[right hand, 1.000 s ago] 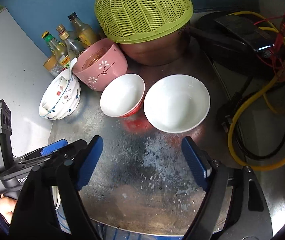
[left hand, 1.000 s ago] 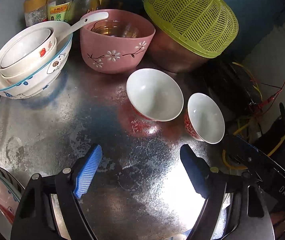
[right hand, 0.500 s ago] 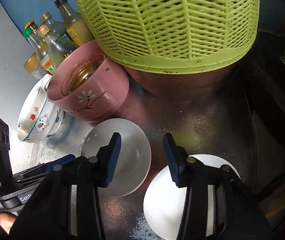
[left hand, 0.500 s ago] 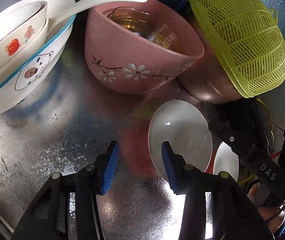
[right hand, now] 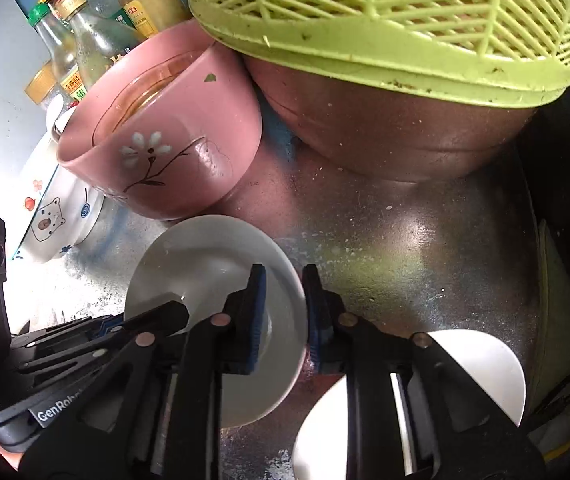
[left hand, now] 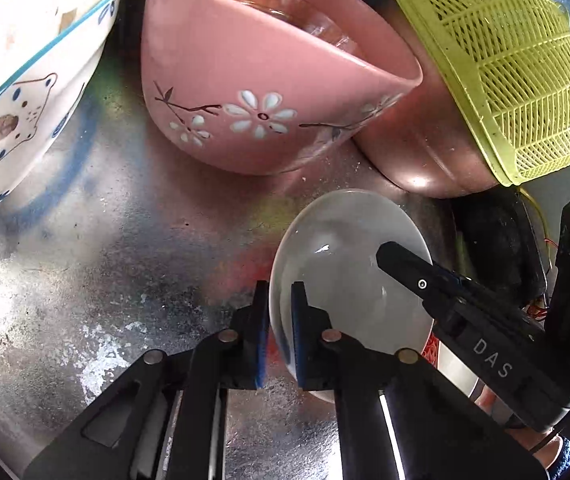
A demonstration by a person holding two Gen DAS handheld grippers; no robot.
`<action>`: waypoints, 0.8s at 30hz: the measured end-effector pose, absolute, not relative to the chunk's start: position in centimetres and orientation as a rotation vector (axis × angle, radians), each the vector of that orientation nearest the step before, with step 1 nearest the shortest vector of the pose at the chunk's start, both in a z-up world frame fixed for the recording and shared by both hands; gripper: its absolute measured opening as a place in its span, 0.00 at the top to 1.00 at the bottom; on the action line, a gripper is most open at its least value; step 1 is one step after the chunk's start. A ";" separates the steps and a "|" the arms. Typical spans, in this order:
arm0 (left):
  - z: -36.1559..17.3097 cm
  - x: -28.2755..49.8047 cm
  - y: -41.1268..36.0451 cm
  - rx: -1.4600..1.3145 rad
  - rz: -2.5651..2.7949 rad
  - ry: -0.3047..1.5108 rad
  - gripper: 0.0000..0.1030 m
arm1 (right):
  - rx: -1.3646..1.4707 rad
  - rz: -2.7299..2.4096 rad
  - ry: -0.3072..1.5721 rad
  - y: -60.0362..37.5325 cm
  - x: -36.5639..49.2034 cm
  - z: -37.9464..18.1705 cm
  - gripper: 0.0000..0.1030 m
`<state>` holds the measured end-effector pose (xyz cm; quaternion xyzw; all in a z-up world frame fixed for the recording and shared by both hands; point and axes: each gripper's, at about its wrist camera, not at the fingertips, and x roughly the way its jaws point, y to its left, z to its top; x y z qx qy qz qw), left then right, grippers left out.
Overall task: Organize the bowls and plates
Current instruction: 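Close both grippers on the rim of the small white saucer, then lift the white saucer off the counter with both grippers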
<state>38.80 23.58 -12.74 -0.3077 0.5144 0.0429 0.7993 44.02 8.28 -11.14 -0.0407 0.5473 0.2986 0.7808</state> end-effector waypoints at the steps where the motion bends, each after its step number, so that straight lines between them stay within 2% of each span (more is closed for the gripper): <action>1: -12.7 38.5 23.7 -0.664 0.094 1.105 0.92 | -0.079 0.650 1.185 8.2 43.7 -11.1 0.85; 24: -5.9 25.1 25.2 -0.570 0.165 1.077 0.92 | 0.029 0.755 1.175 7.3 31.3 -7.1 0.88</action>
